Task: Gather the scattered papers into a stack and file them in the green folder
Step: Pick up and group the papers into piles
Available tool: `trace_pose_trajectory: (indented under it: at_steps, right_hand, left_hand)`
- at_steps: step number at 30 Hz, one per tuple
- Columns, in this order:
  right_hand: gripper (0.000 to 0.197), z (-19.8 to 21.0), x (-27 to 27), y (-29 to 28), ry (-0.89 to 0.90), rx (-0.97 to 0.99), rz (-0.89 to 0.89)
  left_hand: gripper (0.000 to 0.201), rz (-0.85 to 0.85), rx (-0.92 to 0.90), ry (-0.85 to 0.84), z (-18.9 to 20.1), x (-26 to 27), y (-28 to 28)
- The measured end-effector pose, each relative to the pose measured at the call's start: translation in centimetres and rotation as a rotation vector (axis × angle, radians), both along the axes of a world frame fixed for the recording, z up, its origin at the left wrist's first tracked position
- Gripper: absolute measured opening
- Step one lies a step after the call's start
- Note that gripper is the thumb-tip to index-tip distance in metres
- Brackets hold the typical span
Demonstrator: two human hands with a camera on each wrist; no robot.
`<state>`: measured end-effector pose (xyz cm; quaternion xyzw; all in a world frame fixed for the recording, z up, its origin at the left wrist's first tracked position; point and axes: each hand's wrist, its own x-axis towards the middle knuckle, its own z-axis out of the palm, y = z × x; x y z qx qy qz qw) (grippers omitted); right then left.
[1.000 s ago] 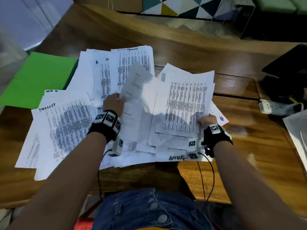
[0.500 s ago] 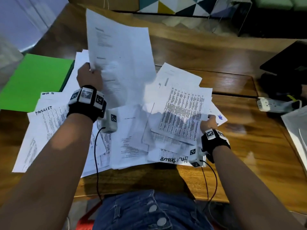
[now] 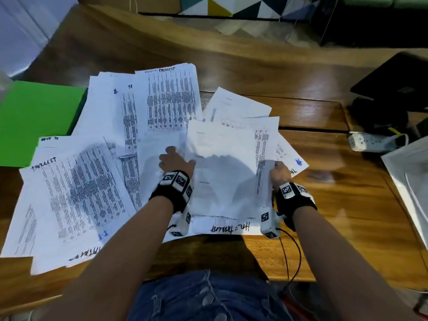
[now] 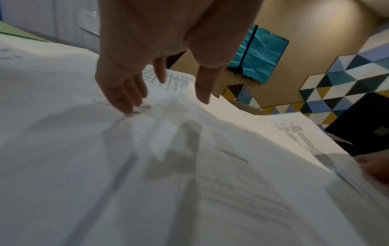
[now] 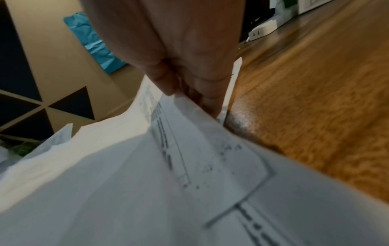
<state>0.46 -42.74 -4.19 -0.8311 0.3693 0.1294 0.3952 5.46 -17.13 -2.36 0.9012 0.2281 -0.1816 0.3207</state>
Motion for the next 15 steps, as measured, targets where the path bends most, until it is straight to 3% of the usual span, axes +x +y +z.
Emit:
trace_pose_trajectory:
  at_steps: [3,7,11,13,15]
  right_hand:
    - [0.033,-0.2,1.0,0.0,-0.044,0.111,-0.144]
    - [0.058,-0.4,2.1,1.6,-0.032,0.250,-0.152]
    - [0.076,-1.2,2.2,2.3,-0.011,0.193,-0.121]
    - [0.070,-1.7,2.1,1.8,0.013,0.125,-0.100]
    - [0.051,-1.1,1.8,1.4,-0.015,0.056,-0.091]
  left_hand:
    - [0.088,0.062,-0.094,0.029,0.2,0.3,-0.5]
    - [0.093,-0.022,-0.310,0.088,0.2,0.4,-1.8]
    - [0.094,-0.097,-0.403,0.136,0.1,-0.2,-2.6]
    - [0.088,-0.066,-0.418,0.162,-0.4,-0.1,-2.4]
    - [0.074,-0.047,-0.413,0.202,-0.8,-0.1,-2.1]
